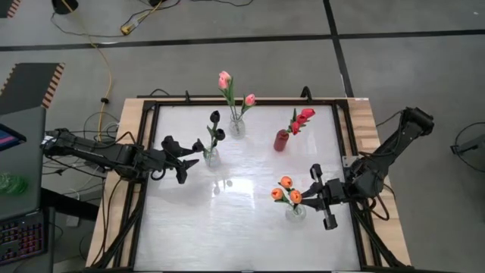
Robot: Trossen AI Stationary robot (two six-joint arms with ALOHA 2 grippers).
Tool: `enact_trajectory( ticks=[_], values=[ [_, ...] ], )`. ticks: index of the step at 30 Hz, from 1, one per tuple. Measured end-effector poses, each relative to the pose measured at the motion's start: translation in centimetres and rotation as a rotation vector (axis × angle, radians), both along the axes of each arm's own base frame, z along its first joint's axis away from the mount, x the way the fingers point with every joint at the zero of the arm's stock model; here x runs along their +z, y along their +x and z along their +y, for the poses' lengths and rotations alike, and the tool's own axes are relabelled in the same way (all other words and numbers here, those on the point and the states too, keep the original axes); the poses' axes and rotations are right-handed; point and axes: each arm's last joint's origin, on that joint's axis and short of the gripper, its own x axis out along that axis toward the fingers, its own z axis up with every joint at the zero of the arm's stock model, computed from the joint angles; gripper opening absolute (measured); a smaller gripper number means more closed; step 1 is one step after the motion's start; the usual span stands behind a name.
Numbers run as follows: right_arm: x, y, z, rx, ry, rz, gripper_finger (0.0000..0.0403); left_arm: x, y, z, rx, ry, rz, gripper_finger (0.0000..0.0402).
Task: Sort flowers into vase by color
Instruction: Put the orange tulip into the bottom transparent vase
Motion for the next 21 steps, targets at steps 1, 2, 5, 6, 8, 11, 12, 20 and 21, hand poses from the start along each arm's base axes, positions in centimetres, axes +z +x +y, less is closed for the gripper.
enact_trajectory(
  ticks=[1,2,5,6,8,11,12,20,21],
  values=[
    [0.0,0.0,0.0,0.0,0.0,0.0,0.0049,0.0,0.0,0.0,0.0,0.0,0.0,0.0187],
    [0.0,0.0,0.0,0.001,0.0,0.0,0.005,0.0,0.0,0.0,0.0,0.0,0.0,0.0187],
    [0.01,0.0,0.01,0.002,-0.001,0.0,0.005,0.0,0.0,0.0,0.0,0.0,0.0,0.0187],
    [0.01,0.0,0.0,0.001,-0.001,0.0,0.005,0.0,0.0,0.0,0.0,0.0,0.0,0.0187],
    [0.0,0.0,0.0,0.001,-0.004,0.0,0.005,0.0,0.0,0.01,0.0,0.0,0.0,0.0187],
    [0.0,0.0,0.0,0.001,-0.004,0.0,0.005,0.0,0.01,0.0,0.0,0.0,0.0,0.0187],
    [0.01,0.0,0.0,0.001,-0.004,0.0,0.005,0.0,0.0,0.0,0.0,0.0,0.0,0.0187],
    [-0.02,-0.01,-0.01,0.001,-0.005,0.003,0.0062,0.0,0.0,0.0,0.0,0.0,0.0,0.0187],
    [-0.03,0.0,-0.01,0.001,-0.006,0.003,0.0069,0.0,0.0,0.0,0.0,0.0,0.0,0.0187]
  ],
)
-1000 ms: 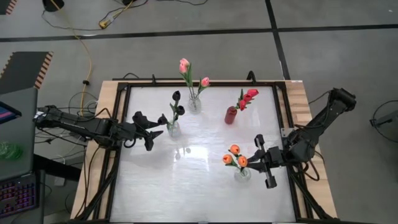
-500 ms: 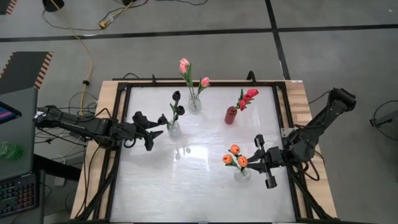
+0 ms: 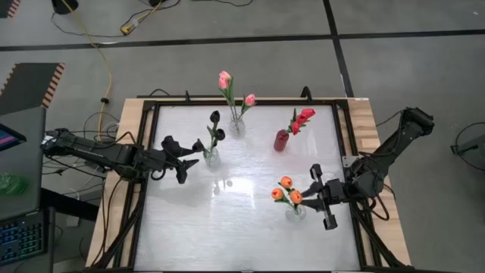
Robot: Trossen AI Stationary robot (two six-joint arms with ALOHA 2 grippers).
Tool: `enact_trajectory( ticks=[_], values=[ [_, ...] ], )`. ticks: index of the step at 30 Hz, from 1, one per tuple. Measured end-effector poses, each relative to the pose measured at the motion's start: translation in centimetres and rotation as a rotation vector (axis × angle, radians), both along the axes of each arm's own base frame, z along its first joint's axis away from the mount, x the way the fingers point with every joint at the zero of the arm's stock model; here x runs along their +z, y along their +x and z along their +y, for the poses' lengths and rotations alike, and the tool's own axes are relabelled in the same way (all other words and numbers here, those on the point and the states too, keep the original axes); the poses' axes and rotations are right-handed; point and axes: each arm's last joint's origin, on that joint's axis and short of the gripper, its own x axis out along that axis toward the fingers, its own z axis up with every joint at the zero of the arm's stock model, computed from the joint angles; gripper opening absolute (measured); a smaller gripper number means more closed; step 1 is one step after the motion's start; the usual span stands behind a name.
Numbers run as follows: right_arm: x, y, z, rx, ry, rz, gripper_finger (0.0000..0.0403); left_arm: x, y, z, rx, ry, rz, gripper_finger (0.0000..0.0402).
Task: Sort flowers into vase by color
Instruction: Put the orange tulip into the bottom transparent vase, then return to Home Position
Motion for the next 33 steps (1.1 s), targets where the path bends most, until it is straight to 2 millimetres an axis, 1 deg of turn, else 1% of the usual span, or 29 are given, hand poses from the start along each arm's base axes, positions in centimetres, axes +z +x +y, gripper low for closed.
enact_trajectory(
  ticks=[7,12,17,20,24,33],
  values=[
    [0.0,0.0,0.0,0.0,-0.001,0.001,0.0127,0.0,0.0,0.0,0.0,0.0,0.001,0.0187],
    [0.2,-0.3,-0.1,0.005,0.006,-0.006,0.015,0.0,0.0,0.0,0.0,0.0,0.0,0.0187],
    [0.9,-1.4,-0.5,0.029,0.014,-0.011,0.0154,0.0,0.0,0.0,0.0,0.0,0.0,0.0187],
    [0.8,-2.3,-0.9,0.05,0.037,0.033,0.0154,0.0,0.0,0.0,0.0,0.0,0.0,0.0187],
    [0.0,-2.9,-1.2,0.059,0.089,0.138,0.0154,0.0,0.0,0.0,0.0,0.0,0.0,0.0187],
    [-1.9,-3.2,-1.4,0.062,0.127,0.324,0.0154,0.0,0.0,0.0,0.0,0.0,0.0,0.0187]
  ],
)
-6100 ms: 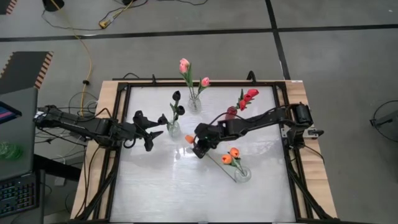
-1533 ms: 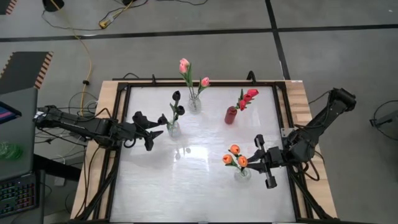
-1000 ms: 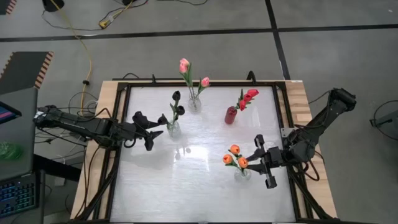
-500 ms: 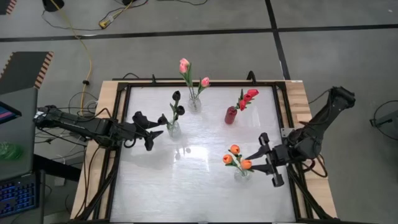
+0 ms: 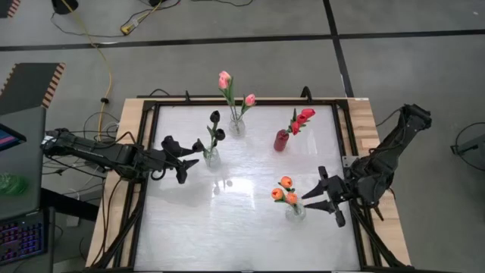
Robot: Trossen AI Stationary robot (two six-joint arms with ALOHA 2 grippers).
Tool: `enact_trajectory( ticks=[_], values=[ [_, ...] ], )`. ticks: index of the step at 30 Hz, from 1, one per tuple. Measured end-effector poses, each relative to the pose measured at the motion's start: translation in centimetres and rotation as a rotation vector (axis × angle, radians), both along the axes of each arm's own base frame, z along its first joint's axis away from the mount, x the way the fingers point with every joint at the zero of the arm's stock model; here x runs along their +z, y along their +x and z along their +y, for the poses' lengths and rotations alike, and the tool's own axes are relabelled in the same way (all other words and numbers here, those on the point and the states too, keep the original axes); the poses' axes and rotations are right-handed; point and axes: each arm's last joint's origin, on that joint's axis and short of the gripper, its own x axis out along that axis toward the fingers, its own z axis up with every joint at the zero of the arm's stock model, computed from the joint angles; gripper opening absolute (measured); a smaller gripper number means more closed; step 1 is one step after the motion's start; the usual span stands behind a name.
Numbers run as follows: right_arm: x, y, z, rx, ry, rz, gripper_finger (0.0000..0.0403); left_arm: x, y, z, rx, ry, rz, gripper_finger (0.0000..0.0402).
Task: Sort flowers into vase by color
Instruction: Return to Home Position
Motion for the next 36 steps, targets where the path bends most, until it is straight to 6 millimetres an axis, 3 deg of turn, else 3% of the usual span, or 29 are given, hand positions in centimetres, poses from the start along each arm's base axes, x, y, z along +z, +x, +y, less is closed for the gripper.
enact_trajectory(
  ticks=[9,17,23,28,36],
  values=[
    [-0.5,-0.4,-0.4,0.01,-0.03,0.057,0.0149,0.0,0.0,0.0,0.0,0.0,0.0,0.0187],
    [1.2,-1.8,-2.1,0.013,0.003,-0.029,0.012,0.0,0.0,0.0,0.005,0.003,-0.001,0.0187],
    [2.5,-2.9,-4.2,-0.013,-0.056,-0.13,0.0073,0.3,0.1,0.1,0.035,0.057,-0.017,0.0183],
    [3.3,-3.4,-6.2,-0.077,-0.17,-0.208,0.0019,1.6,0.7,0.0,-0.022,0.165,-0.113,0.0153],
    [3.1,-3.9,-8.6,-0.122,-0.283,-0.194,0.0024,3.0,1.1,0.4,-0.104,0.417,-0.151,0.0066]
  ],
)
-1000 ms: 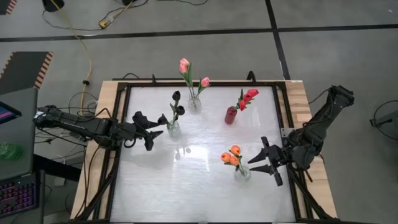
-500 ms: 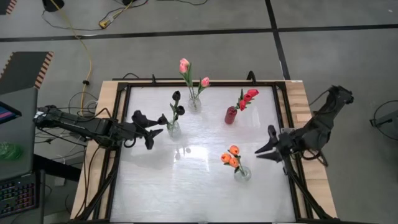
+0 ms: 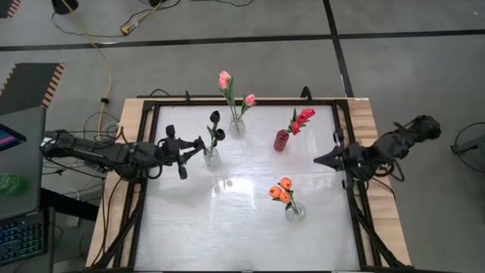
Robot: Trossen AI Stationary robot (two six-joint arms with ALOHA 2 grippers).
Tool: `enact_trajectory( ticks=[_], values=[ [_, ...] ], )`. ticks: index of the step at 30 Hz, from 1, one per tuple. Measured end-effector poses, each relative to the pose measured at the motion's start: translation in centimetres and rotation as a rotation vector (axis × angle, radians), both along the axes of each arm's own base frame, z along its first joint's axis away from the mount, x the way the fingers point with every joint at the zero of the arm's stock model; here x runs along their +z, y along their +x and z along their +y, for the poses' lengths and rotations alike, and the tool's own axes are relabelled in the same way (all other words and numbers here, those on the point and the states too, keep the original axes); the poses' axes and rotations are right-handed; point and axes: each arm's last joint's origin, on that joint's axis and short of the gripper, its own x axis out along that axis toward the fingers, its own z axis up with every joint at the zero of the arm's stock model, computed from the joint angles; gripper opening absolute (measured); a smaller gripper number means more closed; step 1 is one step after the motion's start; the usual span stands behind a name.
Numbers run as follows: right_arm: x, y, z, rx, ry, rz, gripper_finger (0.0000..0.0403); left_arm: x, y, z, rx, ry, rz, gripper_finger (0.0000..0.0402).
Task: Sort flowers into vase by color
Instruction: Return to Home Position
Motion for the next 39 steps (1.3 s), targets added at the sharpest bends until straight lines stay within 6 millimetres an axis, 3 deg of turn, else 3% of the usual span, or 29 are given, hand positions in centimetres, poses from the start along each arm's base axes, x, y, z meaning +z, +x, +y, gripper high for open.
enact_trajectory(
  ticks=[8,12,17,22,33,39],
  values=[
    [-1.2,0.3,-1.6,-0.045,-0.054,0.11,0.0021,-0.1,0.2,2.3,-0.073,-0.018,0.017,0.0003],
    [-3.1,1.2,-1.7,0.017,-0.066,0.107,0.0022,-0.5,0.1,3.2,-0.071,-0.04,0.004,0.0004],
    [-5.9,1.8,-2.0,0.013,-0.052,0.129,0.0022,-3.0,0.0,3.5,-0.115,-0.048,-0.059,0.0001],
    [-7.5,1.5,-2.5,-0.02,-0.012,0.124,0.0022,-5.2,-1.1,3.7,-0.084,-0.054,-0.082,0.0],
    [-11.7,0.3,-2.8,-0.024,0.037,0.032,0.0023,-6.8,-3.8,3.4,-0.089,-0.037,-0.184,0.0],
    [-12.7,-0.6,-3.0,-0.023,0.058,-0.037,0.0023,-7.8,-4.8,3.2,-0.095,-0.037,-0.216,0.0]
  ],
)
